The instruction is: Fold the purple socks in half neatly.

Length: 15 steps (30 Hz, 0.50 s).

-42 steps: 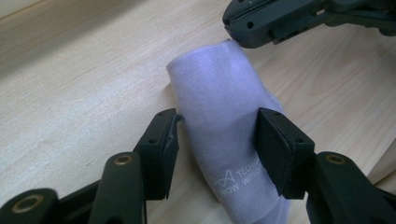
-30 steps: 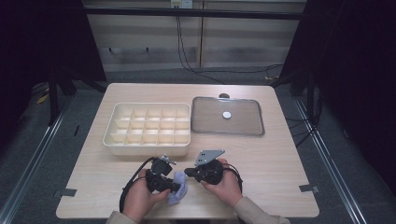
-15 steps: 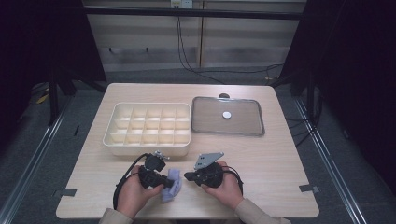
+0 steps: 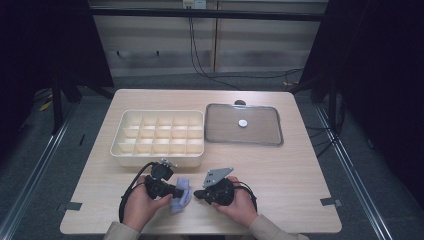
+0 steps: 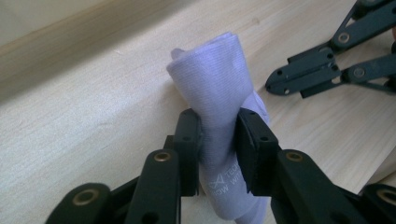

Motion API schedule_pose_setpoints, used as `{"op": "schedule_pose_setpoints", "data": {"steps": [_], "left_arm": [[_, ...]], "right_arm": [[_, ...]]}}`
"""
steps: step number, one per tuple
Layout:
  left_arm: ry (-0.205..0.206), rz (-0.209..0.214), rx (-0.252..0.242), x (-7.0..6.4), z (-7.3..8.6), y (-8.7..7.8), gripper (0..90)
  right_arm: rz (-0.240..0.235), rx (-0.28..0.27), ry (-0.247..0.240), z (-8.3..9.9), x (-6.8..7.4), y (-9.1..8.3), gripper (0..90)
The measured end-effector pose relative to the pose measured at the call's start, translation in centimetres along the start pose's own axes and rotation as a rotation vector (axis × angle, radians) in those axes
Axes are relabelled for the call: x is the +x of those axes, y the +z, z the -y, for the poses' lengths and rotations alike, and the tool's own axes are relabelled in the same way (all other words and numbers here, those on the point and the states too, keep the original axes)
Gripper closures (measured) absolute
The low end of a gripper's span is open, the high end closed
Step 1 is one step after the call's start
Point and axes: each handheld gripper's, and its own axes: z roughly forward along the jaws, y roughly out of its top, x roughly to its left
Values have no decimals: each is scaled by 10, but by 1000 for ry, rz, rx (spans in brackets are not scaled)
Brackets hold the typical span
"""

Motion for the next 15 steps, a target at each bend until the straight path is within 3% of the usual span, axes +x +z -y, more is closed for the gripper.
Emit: {"op": "schedule_pose_setpoints", "data": {"steps": [8, 15], "left_arm": [[-22, 6, -13, 0, -1, 3, 600], [-28, 15, -25, -1, -3, 5, 593]], "right_arm": [[-11, -9, -9, -1, 2, 3, 900], [-15, -17, -2, -1, 3, 5, 900]]}}
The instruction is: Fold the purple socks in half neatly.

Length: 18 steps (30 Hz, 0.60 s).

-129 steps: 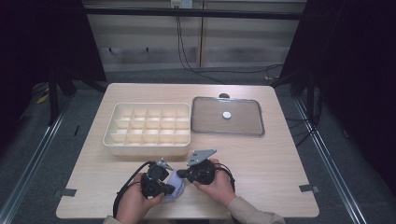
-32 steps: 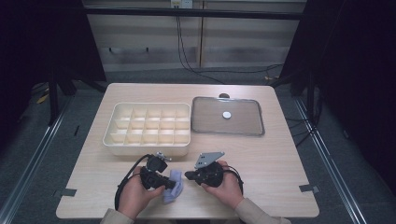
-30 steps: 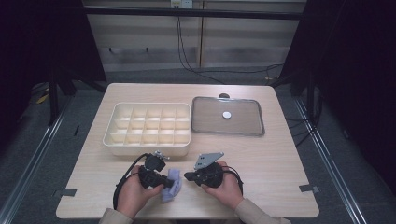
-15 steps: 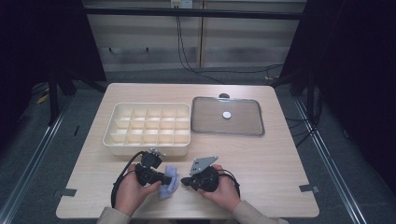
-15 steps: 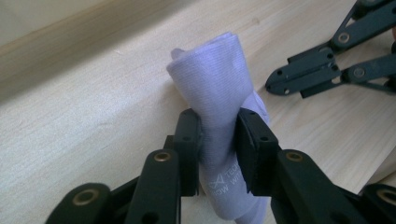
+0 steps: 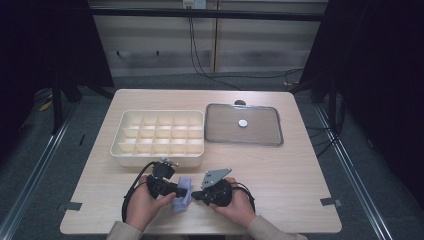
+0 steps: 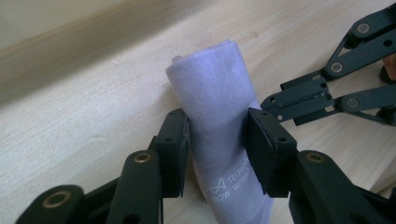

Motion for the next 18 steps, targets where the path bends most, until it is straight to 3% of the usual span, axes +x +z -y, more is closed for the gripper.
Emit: {"op": "schedule_pose_setpoints", "data": {"steps": [3, 4, 7, 12, 18], "left_arm": [[10, 1, 1, -2, -1, 1, 653], [35, -13, 13, -4, -2, 1, 692], [55, -32, 35, -8, -5, 0, 757], [24, -4, 27, -1, -7, -10, 763], [19, -9, 21, 7, -7, -20, 762]], "right_arm": [[2, 0, 0, 0, 0, 0, 900], [-1, -4, 1, 0, 0, 0, 900], [2, -5, 4, 0, 0, 1, 896], [34, -3, 14, 2, -3, -3, 822], [94, -15, 32, 6, -12, -8, 706]]}}
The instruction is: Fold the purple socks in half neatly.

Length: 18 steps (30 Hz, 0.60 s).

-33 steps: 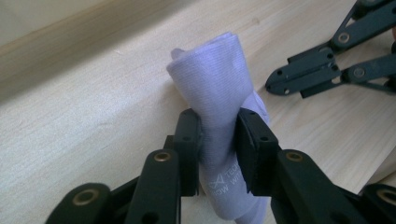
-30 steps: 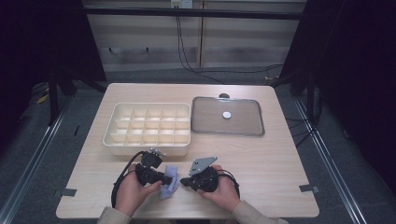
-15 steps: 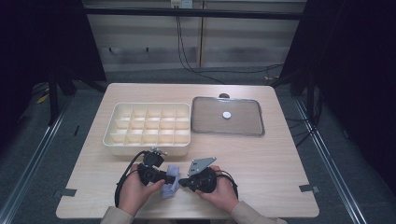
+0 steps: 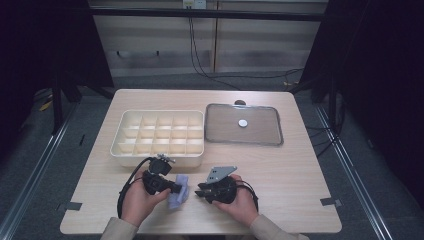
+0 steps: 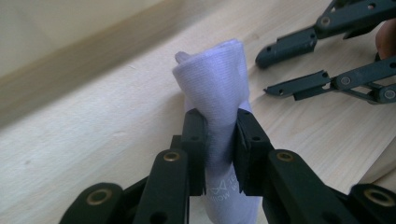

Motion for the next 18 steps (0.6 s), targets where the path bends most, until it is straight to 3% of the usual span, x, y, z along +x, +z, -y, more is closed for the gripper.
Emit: {"op": "schedule_pose_setpoints", "data": {"steps": [9, 18], "left_arm": [[-17, -13, -8, 12, 0, -14, 760], [-34, -28, -17, 23, 1, -30, 758]], "right_arm": [[44, -11, 2, 3, -8, -2, 506], [54, 13, 4, 3, -12, -1, 380]]}}
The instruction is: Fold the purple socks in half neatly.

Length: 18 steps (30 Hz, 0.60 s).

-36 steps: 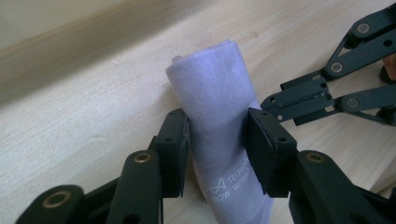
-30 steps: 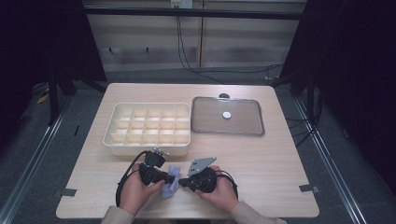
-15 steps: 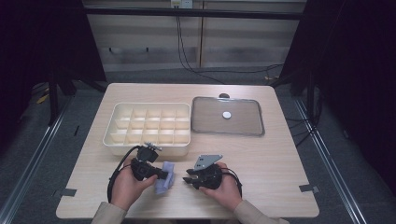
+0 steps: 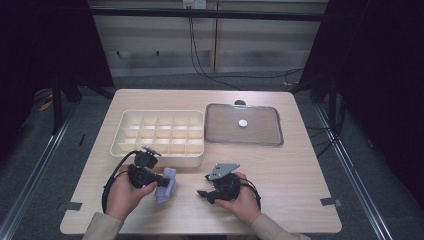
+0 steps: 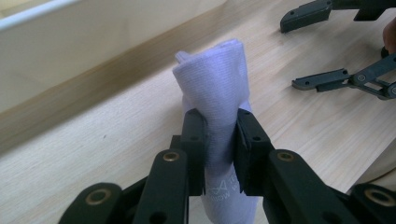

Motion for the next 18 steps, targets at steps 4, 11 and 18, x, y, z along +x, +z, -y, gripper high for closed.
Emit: {"op": "schedule_pose_setpoints", "data": {"steps": [4, 11, 18], "left_arm": [[-11, -8, -7, 6, 2, -6, 758], [-24, -17, -18, 12, 3, -14, 758], [-21, -21, -12, 16, 4, -18, 758]], "right_arm": [[-11, 6, -8, -1, 0, 1, 313], [-12, 14, -11, -1, 0, 2, 250], [5, 30, 3, 3, -3, -3, 204]]}}
